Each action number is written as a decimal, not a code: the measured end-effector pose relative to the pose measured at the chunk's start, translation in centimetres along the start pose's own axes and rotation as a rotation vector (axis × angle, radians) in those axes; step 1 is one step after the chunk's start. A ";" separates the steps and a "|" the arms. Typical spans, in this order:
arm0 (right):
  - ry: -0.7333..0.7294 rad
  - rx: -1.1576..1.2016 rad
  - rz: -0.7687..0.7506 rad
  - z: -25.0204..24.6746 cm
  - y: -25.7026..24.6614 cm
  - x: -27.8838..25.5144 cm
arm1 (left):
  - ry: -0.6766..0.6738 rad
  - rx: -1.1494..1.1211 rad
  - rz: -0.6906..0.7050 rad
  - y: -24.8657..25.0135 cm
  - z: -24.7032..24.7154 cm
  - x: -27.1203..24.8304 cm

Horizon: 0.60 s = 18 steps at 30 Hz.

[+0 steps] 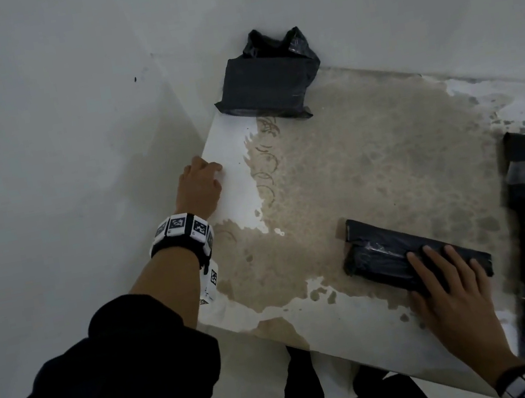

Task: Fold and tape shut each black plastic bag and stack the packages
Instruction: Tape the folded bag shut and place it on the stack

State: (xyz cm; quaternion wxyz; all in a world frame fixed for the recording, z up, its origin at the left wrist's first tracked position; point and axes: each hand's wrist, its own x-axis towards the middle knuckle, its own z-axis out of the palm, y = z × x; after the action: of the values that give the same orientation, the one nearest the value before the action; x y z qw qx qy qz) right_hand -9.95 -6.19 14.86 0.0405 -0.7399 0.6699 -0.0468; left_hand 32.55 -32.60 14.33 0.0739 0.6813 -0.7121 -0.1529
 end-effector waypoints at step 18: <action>-0.006 0.010 0.009 -0.3 -0.4 0.1 | 0.280 -0.307 -0.016 -1.2 -1.1 -1.8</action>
State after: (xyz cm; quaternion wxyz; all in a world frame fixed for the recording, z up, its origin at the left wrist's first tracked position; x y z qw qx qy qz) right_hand -9.54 -6.25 15.20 0.0465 -0.7368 0.6728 -0.0480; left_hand 34.17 -30.96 15.15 0.2738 0.6822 -0.6578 -0.1640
